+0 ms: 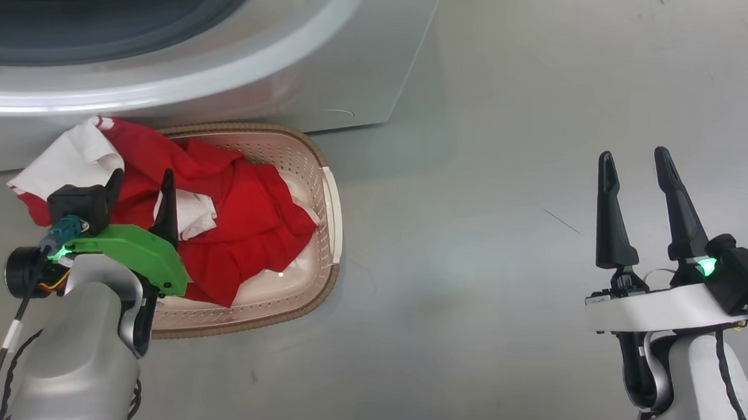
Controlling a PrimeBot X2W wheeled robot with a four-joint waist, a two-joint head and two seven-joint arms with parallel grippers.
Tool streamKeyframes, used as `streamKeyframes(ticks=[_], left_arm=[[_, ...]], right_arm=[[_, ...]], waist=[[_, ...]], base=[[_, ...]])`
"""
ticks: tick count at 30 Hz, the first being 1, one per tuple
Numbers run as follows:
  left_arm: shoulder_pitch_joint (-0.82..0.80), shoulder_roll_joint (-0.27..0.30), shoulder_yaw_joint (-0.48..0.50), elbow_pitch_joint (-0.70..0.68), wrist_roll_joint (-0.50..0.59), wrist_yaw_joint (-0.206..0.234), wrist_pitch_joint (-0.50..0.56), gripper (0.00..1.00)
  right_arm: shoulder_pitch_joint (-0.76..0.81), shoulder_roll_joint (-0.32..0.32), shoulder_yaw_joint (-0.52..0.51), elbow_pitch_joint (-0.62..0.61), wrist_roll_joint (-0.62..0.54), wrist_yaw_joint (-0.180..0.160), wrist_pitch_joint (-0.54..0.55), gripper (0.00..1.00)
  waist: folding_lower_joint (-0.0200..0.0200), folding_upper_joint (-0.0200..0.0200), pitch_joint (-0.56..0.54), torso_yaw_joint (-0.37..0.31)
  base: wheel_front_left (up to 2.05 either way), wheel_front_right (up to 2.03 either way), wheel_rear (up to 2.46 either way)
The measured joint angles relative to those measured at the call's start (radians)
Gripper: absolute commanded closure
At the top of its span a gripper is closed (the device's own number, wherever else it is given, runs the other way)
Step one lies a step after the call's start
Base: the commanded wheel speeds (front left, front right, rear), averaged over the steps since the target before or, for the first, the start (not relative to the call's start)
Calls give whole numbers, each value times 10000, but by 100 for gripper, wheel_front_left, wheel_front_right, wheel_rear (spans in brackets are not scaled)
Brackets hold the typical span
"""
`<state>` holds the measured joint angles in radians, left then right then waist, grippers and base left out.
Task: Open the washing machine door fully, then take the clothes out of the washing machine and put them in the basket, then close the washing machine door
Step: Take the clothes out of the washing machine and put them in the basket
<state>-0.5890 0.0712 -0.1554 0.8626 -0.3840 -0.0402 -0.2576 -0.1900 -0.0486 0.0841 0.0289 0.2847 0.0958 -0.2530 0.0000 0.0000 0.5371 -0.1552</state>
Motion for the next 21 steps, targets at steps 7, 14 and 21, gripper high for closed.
streamKeyframes(ticks=[7, 14, 21], left_arm=[[259, -25, 282, -1847, 341, 134, 10, 0], [959, -82, 472, -3434, 675, 257, 12, 0], [1865, -174, 428, -4397, 980, 359, 10, 0]], right_arm=[[374, -82, -182, 104, -104, -2, 0, 0], [611, -161, -334, 201, -251, -2, 0, 0], [902, -240, -364, 278, -405, -2, 0, 0]], waist=[[0, 0, -561, 412], [0, 0, -1192, 769], [0, 0, -1853, 1074]], base=[[0, 0, 0], [0, 0, 0], [0, 0, 0]])
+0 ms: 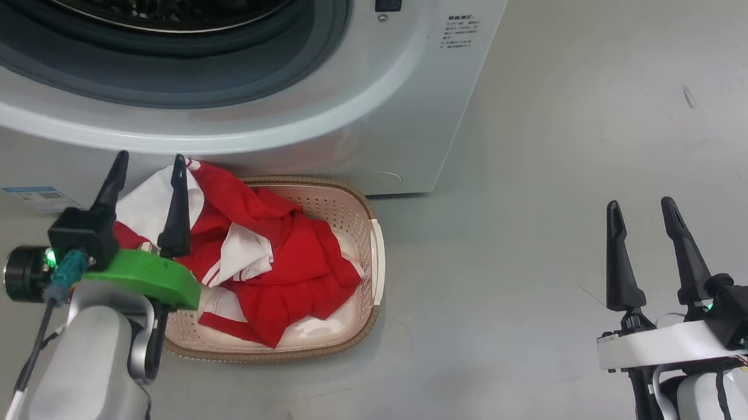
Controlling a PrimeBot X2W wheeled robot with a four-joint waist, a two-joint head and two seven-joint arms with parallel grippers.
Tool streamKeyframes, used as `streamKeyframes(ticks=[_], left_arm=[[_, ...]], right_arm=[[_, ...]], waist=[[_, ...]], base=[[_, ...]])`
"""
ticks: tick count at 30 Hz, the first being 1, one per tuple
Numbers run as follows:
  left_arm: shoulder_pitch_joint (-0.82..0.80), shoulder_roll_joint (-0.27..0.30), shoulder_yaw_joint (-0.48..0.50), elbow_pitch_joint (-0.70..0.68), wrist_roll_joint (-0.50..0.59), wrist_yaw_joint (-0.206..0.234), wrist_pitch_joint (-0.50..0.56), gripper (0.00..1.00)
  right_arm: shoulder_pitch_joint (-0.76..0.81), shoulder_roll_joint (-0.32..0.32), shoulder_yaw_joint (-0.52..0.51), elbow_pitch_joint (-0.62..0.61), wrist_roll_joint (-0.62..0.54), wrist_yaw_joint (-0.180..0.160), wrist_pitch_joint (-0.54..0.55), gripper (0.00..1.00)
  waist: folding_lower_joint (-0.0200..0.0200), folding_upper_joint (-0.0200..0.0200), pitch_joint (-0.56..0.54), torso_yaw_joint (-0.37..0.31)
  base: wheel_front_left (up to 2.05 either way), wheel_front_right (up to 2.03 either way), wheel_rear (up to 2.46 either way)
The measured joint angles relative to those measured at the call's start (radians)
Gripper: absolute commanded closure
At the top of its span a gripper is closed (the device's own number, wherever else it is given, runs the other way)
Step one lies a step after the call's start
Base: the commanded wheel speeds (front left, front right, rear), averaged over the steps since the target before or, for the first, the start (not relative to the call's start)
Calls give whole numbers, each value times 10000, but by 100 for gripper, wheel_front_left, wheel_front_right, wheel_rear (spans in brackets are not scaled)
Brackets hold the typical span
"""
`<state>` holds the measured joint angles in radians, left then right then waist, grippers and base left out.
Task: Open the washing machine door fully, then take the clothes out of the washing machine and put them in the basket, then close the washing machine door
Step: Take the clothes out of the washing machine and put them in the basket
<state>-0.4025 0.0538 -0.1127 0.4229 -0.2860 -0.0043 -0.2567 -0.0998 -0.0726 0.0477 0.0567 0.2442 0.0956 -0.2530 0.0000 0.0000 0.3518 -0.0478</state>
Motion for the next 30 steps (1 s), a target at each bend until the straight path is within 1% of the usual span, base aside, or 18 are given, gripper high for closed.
streamKeyframes(ticks=[3, 7, 16, 30], left_arm=[[545, -6, -151, -270, 148, 8, 0, 0], [1179, -12, -249, -644, 213, 180, 2, 0], [2359, -33, -364, -1457, 257, 374, 0, 0], [3213, -33, -523, -2153, 257, 520, 0, 0]], right_arm=[[151, -23, 52, 90, -50, 0, 0, 0], [387, -21, 92, 178, -65, 0, 0, 0], [935, 23, 299, 462, -98, 0, 0, 0], [1097, 50, 364, 474, -119, 0, 0, 0]], waist=[[0, 0, -257, 122], [0, 0, -568, 261], [0, 0, -1189, 469], [-1, 0, -1442, 421]], base=[[0, 0, 0], [0, 0, 0], [0, 0, 0], [0, 0, 0]])
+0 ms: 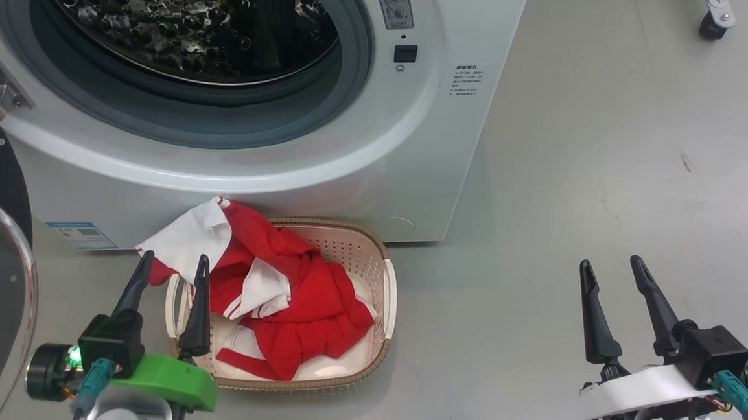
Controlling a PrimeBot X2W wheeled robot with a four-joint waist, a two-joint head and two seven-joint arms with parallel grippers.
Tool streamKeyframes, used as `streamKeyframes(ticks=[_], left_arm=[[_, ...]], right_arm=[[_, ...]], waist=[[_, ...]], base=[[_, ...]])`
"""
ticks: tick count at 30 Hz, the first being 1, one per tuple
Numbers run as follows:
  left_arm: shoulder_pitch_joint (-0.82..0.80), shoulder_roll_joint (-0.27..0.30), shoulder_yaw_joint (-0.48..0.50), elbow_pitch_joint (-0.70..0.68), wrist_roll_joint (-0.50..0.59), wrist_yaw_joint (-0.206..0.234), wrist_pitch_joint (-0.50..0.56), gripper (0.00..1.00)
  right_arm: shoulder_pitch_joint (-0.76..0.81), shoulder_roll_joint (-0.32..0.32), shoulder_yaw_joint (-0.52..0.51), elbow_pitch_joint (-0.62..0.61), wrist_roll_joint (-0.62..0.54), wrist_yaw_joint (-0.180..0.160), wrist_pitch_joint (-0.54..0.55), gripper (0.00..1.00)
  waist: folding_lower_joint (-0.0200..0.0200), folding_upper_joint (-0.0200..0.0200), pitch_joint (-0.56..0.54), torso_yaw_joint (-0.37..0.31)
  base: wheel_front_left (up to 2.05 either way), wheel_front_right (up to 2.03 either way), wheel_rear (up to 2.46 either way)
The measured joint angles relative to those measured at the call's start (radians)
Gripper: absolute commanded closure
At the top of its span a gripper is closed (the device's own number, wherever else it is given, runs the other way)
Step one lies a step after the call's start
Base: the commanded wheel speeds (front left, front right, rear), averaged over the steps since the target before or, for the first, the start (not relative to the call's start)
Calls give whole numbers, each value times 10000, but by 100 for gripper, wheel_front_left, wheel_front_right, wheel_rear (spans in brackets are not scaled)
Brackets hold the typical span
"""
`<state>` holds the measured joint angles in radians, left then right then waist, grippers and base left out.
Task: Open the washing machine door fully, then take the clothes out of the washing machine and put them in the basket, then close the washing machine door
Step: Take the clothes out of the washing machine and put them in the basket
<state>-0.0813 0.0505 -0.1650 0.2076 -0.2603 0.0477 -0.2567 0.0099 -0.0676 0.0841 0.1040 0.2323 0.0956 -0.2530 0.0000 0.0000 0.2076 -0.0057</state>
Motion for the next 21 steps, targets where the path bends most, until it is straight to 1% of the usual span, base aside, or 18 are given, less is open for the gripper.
streamKeyframes(ticks=[21], left_arm=[[337, 0, -79, -619, 15, 100, 134, 0]], right_arm=[[1, 15, 86, -151, -38, 0, 0, 0]], waist=[[0, 0, 122, -129]], base=[[0, 0, 0]])
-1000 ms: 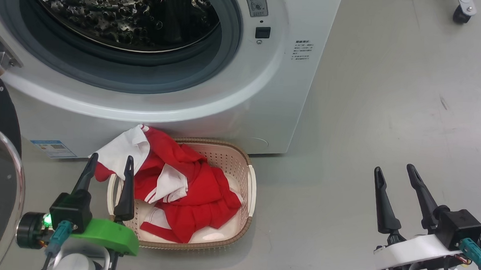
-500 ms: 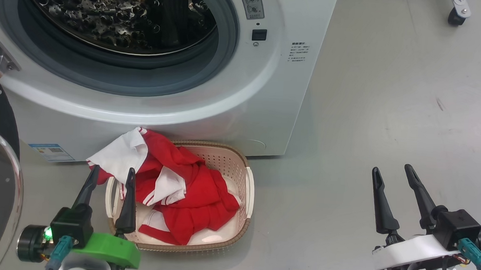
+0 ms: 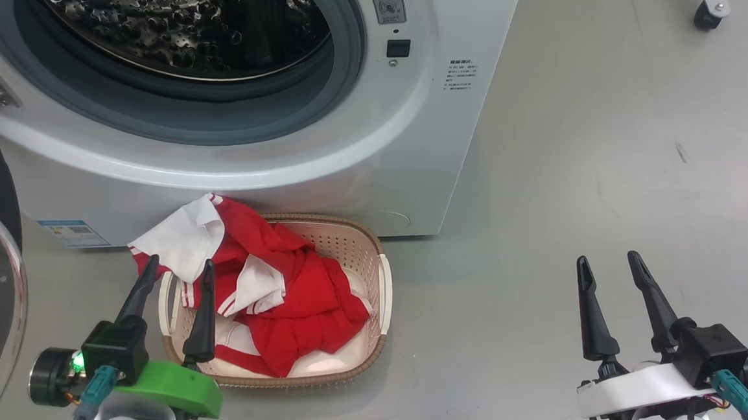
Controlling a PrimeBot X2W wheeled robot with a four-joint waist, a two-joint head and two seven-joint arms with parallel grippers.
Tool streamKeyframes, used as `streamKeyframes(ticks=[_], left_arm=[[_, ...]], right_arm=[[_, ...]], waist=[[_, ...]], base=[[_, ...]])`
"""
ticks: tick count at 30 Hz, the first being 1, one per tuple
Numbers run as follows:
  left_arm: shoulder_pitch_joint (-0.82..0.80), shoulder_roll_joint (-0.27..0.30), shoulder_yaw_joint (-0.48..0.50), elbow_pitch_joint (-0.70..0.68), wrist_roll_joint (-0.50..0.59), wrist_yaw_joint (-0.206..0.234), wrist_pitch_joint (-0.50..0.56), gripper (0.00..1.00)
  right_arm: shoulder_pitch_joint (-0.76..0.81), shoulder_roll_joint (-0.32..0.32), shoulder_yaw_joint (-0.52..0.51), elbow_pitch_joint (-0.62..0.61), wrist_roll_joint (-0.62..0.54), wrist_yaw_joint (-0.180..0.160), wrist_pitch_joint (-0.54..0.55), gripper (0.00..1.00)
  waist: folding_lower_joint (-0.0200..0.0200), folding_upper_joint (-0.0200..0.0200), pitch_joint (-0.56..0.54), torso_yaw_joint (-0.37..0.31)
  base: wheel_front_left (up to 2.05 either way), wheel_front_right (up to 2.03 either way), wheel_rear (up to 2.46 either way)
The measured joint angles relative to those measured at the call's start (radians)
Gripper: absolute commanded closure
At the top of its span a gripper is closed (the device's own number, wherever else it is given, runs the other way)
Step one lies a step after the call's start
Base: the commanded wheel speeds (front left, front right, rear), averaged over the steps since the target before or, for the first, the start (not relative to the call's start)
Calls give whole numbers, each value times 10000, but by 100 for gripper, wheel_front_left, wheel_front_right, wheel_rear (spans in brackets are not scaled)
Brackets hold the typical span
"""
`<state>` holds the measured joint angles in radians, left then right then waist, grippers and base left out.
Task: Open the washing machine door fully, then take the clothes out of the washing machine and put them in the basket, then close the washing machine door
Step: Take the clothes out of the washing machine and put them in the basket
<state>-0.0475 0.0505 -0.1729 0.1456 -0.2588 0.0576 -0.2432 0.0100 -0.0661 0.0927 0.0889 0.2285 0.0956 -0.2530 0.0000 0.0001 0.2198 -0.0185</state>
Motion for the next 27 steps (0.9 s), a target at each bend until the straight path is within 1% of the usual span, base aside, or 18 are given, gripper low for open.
streamKeyframes(ticks=[6, 12, 17, 27], left_arm=[[7, 0, -117, 79, -25, -2, 378, 0], [-259, 0, -61, 598, -242, -10, 855, 0], [-918, -4, 71, 1216, -562, -27, 1256, 0], [-2533, 8, 198, 2696, -924, -290, 2247, 0]], right_arm=[[-6, 2, 56, -228, -4, -2, 0, 0], [-52, 6, 155, -451, -10, 0, 0, 0], [-273, 10, 182, -637, -10, 0, 0, 0], [-796, 27, 311, -890, 6, 2, 0, 0]], waist=[[0, -1, 285, -58], [0, 0, 739, -166], [0, 0, 1217, -317], [0, 0, 2376, -736]], base=[[0, 0, 0], [0, 0, 0], [0, 0, 0], [0, 0, 0]])
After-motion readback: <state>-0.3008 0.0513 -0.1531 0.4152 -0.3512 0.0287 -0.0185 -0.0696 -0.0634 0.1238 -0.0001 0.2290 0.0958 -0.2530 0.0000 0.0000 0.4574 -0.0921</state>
